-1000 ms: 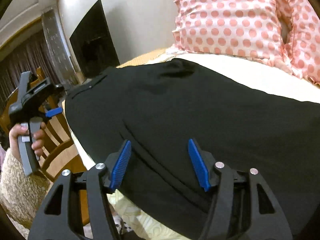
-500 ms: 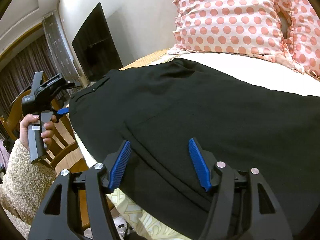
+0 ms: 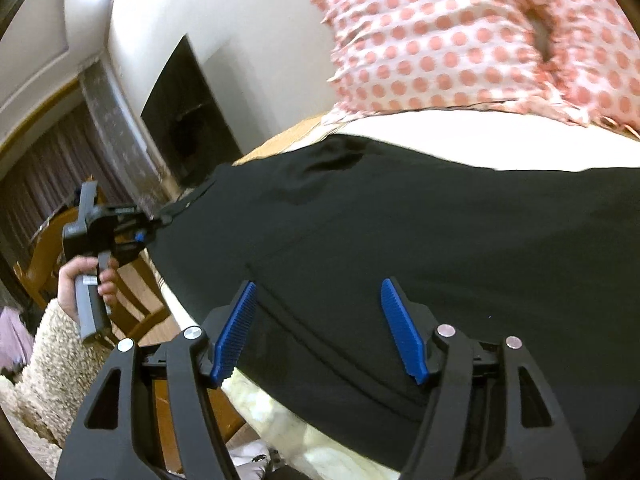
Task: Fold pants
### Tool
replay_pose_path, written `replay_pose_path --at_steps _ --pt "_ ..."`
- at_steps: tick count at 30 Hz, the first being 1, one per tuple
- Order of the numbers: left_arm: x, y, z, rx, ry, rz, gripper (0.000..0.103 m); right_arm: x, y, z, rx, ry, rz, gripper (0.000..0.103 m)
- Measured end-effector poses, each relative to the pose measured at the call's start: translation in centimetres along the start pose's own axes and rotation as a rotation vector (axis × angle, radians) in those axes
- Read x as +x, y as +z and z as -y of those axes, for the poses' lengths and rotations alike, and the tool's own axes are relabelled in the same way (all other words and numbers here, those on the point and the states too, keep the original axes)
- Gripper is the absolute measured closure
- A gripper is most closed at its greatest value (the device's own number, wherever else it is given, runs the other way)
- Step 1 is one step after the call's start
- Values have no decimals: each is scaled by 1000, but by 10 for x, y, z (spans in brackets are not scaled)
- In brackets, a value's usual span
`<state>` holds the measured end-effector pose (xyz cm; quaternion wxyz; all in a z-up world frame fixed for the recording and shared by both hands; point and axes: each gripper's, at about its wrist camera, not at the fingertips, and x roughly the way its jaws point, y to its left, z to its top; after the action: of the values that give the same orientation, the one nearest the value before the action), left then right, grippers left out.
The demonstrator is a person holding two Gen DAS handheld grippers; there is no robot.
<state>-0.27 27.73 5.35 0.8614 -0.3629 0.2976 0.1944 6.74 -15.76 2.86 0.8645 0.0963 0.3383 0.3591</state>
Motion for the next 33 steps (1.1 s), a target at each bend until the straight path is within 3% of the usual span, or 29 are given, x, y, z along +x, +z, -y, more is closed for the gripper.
replay_pose_path --at_steps 3,6,12,16,19,21,23,28,31,33 --pt "-16 -2 36 136 48 73 88 -31 -1 18 33 -23 62 36" --pt "-33 -6 85 279 48 133 89 -59 -2 37 69 -63 119 35" --pt "-58 -63 219 667 -67 186 89 -117 -14 89 201 -191 232 33" --pt "-71 -150 301 967 -240 164 89 -153 -28 121 306 -274 292 33" --pt "-73 -240 332 1222 -390 67 89 -169 -38 138 353 -329 315 33" --pt "-67 -298 335 1392 -435 -8 89 -175 -45 148 389 -350 319 33" --pt "-51 -345 325 1521 -412 -79 90 -176 -50 154 412 -356 316 33" --pt "-42 -345 317 1471 -425 -125 90 -172 -54 164 432 -362 305 33" --pt "-45 -345 313 1481 -425 -103 91 -169 -53 165 438 -354 311 33" --pt "-53 -340 312 1462 -443 -104 96 -171 -52 163 435 -352 317 33"
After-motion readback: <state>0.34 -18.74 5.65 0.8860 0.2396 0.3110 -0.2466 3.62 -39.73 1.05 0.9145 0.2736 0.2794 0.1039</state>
